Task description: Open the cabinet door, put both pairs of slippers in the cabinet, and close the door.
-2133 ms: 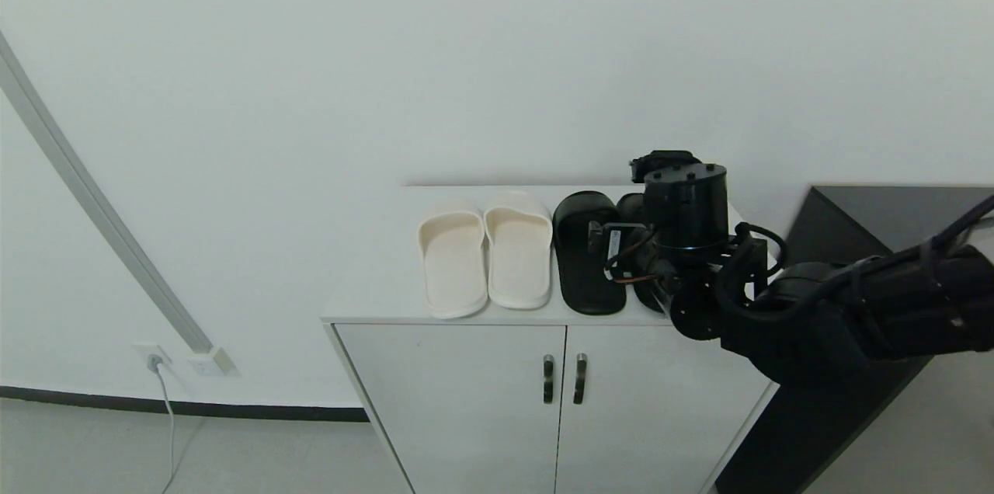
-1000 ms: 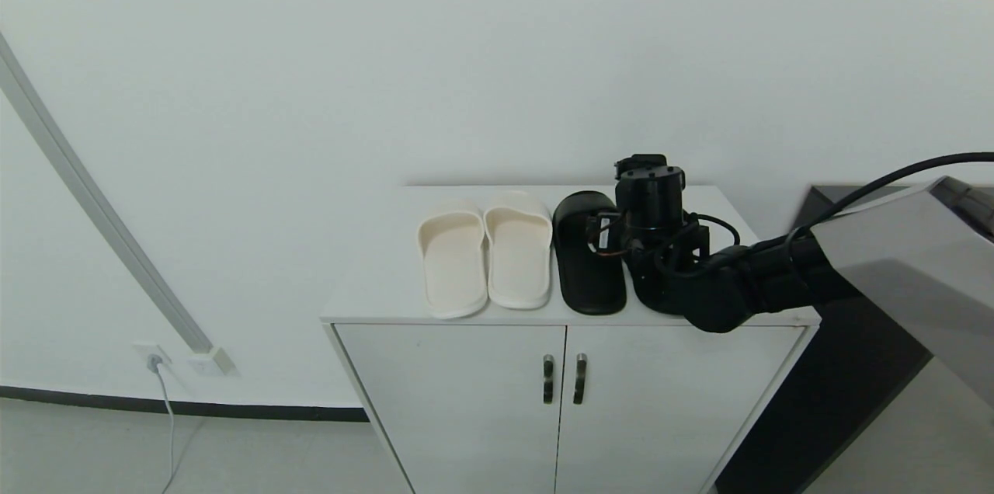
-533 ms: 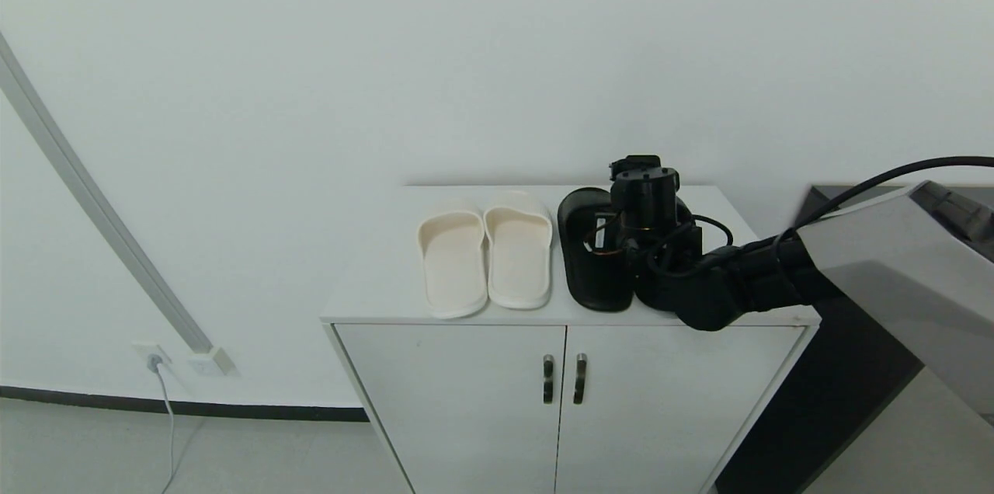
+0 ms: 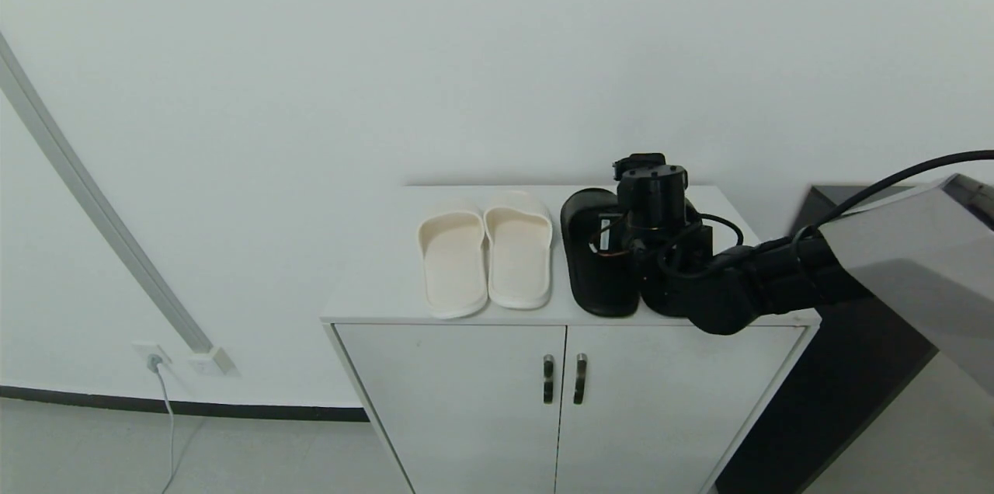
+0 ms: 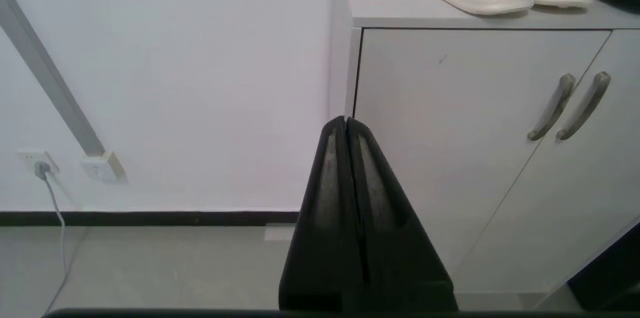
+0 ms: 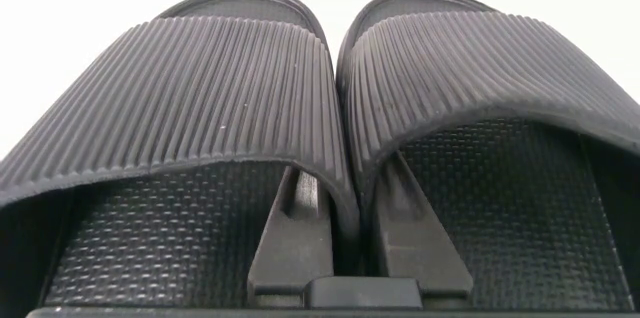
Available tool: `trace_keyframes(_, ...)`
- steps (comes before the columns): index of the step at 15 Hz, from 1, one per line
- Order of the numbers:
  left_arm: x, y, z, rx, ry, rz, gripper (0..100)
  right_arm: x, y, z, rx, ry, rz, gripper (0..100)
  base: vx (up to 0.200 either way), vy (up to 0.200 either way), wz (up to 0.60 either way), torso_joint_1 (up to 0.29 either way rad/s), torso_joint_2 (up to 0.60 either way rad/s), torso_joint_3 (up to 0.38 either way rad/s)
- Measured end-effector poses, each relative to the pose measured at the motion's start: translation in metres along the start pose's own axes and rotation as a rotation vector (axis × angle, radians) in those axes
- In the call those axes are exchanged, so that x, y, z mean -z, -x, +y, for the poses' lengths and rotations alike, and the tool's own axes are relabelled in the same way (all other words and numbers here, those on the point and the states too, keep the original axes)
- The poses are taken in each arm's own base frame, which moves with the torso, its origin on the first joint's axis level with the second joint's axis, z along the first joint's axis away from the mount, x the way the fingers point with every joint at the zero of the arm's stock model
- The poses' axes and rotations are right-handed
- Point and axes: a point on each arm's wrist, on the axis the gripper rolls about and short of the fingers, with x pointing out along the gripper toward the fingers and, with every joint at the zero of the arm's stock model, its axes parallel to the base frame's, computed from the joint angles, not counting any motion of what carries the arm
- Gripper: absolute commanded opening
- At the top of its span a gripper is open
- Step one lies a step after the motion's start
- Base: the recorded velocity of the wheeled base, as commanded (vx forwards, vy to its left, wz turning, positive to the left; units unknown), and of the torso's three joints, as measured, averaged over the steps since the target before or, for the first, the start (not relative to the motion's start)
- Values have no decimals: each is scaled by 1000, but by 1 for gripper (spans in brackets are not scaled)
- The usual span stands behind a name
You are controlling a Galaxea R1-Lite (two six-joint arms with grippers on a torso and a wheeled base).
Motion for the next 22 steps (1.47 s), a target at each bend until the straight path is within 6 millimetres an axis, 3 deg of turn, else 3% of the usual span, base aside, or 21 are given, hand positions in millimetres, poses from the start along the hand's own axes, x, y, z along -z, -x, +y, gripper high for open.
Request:
trace_keyframes(4, 0, 0, 0, 0, 0, 1, 0, -14, 36, -8, -49, 24, 1, 0, 0, 0, 0, 0, 0, 0)
trace_keyframes(10, 0, 0, 0, 0, 0, 1, 0, -14, 119, -24, -426, 100, 68, 0, 0, 0, 0, 0, 0, 0)
trace_keyframes(15, 0, 0, 0, 0, 0, 1, 0, -9, 180, -59, -769, 115, 117, 0, 0, 0, 0, 0, 0, 0)
trace_keyframes(20, 0, 0, 0, 0, -1, 0, 0, -3, 195, -74, -820, 124, 130, 0, 0, 0, 0, 0, 0, 0)
trace_keyframes(22, 0, 0, 0, 0, -1, 0, 0, -2, 197, -76, -825, 123, 129, 0, -200, 0, 0, 2, 5, -2)
